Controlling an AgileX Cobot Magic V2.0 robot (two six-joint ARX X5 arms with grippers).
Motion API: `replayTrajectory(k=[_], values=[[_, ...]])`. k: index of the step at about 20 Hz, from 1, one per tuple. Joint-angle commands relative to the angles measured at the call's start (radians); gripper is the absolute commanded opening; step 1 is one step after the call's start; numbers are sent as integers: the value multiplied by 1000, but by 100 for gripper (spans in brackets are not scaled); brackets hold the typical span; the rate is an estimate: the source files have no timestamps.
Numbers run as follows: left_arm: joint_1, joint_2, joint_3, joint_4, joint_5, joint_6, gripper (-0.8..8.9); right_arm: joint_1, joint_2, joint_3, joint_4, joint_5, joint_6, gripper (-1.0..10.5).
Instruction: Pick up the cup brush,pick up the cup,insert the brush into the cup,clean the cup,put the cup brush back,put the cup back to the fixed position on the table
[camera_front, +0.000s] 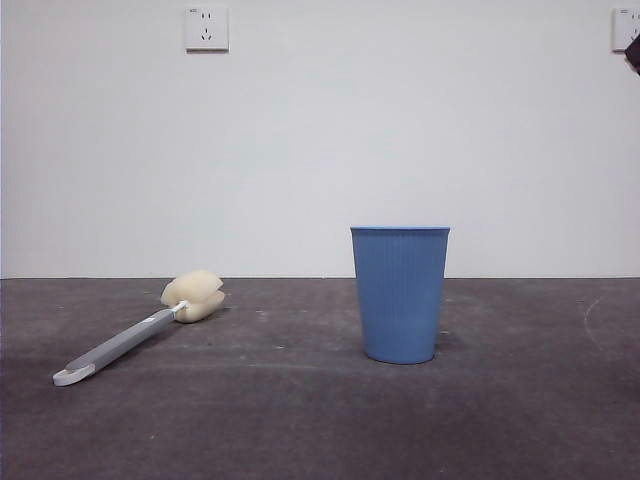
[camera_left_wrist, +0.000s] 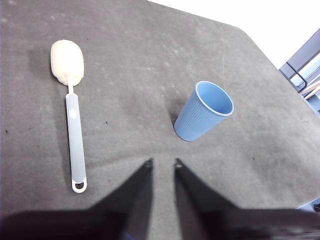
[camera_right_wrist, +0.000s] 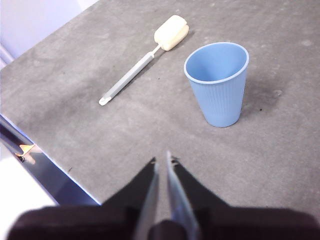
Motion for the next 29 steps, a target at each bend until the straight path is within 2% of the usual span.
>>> replayTrajectory(k=[1,21,24,26,29], values=[[0,-3,-5,5,0,-2,-8,5,10,3,7,-4,20,-14],[0,-3,-5,17,-6,-3,-4,5,18,3,5,3,19,2],[1,-3,-5,29,-52,57,-4,5,18,3,5,3,19,2],[1,-3,-5,54,-132,119,-4,5,18,3,5,3,19,2],[1,-3,-5,135,-254,277,-4,5,18,3,5,3,19,2]])
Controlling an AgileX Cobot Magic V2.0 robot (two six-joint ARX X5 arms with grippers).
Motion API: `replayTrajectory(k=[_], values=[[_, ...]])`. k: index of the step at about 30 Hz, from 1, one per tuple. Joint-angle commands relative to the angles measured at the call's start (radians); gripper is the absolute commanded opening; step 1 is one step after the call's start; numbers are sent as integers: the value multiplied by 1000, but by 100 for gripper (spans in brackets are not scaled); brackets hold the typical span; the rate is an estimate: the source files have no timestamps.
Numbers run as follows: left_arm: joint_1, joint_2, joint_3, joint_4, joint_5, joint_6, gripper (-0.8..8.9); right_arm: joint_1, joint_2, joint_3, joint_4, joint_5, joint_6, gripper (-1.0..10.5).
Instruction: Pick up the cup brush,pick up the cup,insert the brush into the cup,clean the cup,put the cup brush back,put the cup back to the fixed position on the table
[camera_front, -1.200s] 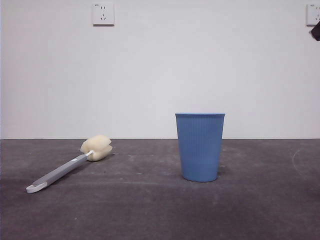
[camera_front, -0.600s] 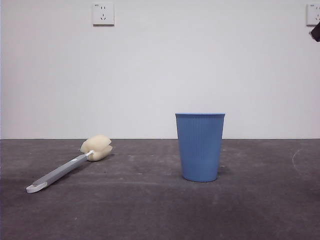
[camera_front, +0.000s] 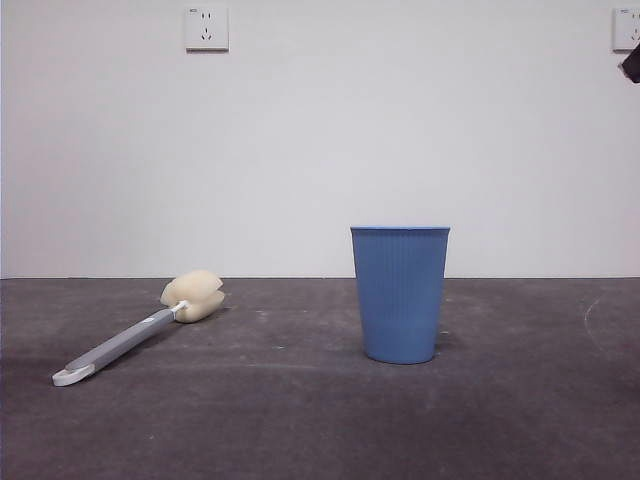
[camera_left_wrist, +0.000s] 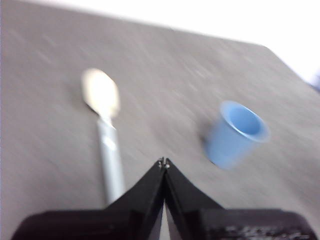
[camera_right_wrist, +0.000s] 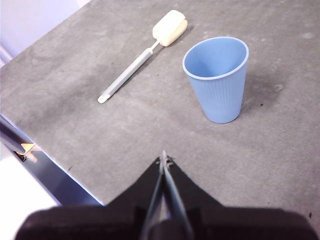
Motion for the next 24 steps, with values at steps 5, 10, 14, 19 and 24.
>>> replayTrajectory(k=[5,10,14,19,24], values=[[34,-12,-11,166,-114,445,-4,3,0,3,4,3,10,2],[211,-85,-150,375,67,550,-4,3,-1,3,3,6,10,2],[357,-173,-336,572,216,546,-4,3,0,3,3,5,10,2],[429,-268,-480,589,226,515,-4,3,0,3,2,5,10,2],[461,-348,-575,555,220,510,-4,3,-1,3,2,6,10,2]])
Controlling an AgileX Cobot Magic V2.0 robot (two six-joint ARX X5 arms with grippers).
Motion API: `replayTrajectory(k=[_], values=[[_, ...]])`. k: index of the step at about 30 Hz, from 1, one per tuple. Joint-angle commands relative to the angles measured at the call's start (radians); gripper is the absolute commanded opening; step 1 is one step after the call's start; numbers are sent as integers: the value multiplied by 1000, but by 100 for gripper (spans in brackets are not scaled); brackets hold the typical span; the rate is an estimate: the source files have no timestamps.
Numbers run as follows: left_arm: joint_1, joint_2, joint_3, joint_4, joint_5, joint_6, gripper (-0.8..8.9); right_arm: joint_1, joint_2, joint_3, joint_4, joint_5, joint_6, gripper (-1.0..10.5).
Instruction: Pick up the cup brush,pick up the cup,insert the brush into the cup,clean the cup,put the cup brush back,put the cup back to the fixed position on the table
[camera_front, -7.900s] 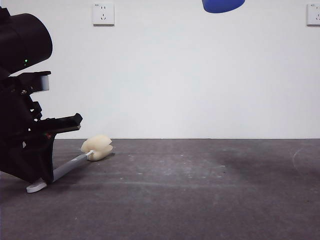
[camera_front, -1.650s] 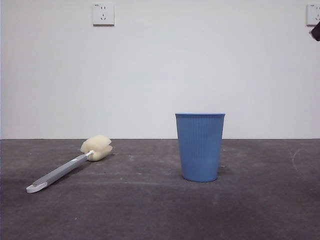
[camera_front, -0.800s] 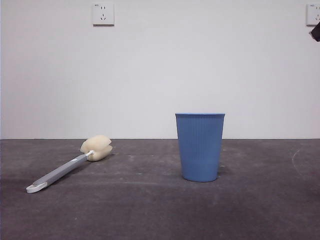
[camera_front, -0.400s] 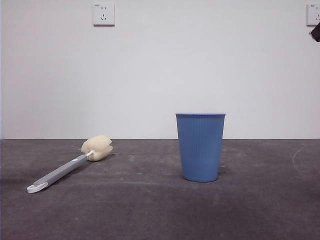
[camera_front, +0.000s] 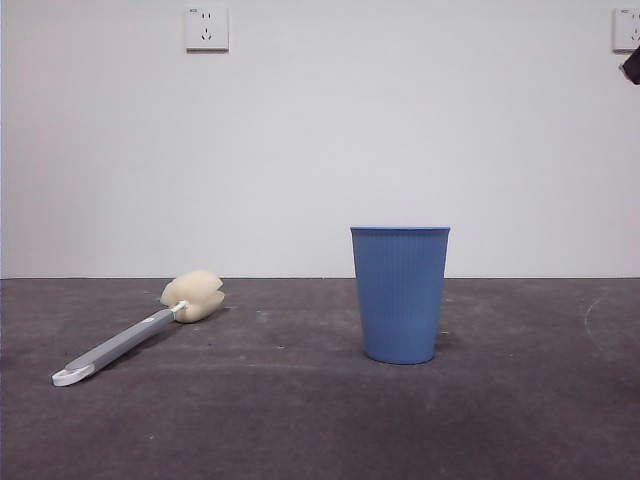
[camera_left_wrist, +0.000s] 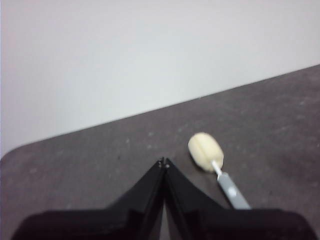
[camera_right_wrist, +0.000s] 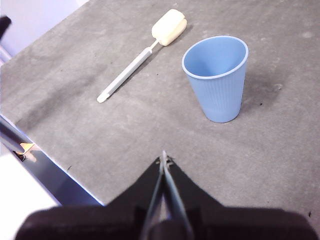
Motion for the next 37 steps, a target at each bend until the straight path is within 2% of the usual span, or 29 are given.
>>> replayTrajectory(k=[1,8,13,33,37], values=[[14,-34,-42,-22,-11,-18,-4,3,-1,3,5,3,10,2],[23,-62,-68,-192,-59,-36,-4,3,-1,3,5,3,10,2],[23,-62,-68,-180,-56,-60,-4,3,0,3,5,3,10,2],[22,-62,-68,-173,-50,-60,-4,3,-4,3,5,3,9,2],[22,-62,-68,-173,-50,-59,-4,-23,-48,3,6,46,-114,2]])
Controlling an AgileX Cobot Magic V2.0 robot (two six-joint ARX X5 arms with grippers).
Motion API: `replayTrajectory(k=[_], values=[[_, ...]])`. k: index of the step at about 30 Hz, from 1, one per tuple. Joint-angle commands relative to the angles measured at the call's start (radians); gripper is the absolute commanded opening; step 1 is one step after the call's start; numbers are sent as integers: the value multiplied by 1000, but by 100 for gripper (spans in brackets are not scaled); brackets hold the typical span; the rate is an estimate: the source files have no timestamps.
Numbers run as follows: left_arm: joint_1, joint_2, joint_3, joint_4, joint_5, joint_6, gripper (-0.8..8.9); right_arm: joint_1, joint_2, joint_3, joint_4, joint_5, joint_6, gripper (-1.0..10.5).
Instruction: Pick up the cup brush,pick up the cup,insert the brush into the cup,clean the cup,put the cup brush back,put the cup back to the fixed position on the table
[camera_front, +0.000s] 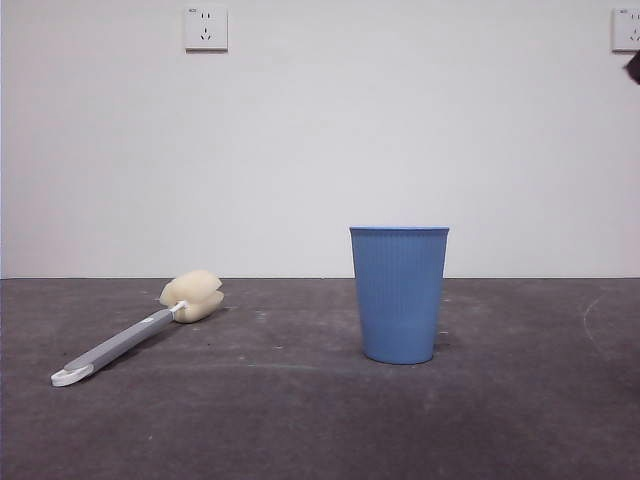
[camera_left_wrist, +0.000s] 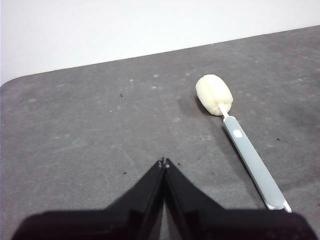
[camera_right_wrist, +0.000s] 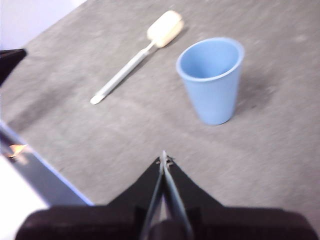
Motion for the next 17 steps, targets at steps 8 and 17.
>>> replayTrajectory(k=[8,17], values=[[2,-3,-14,10,6,-7,-4,-106,-84,-7,88,133,-206,2],[2,-2,-14,10,6,-6,-4,-223,-296,-322,474,151,-92,2]])
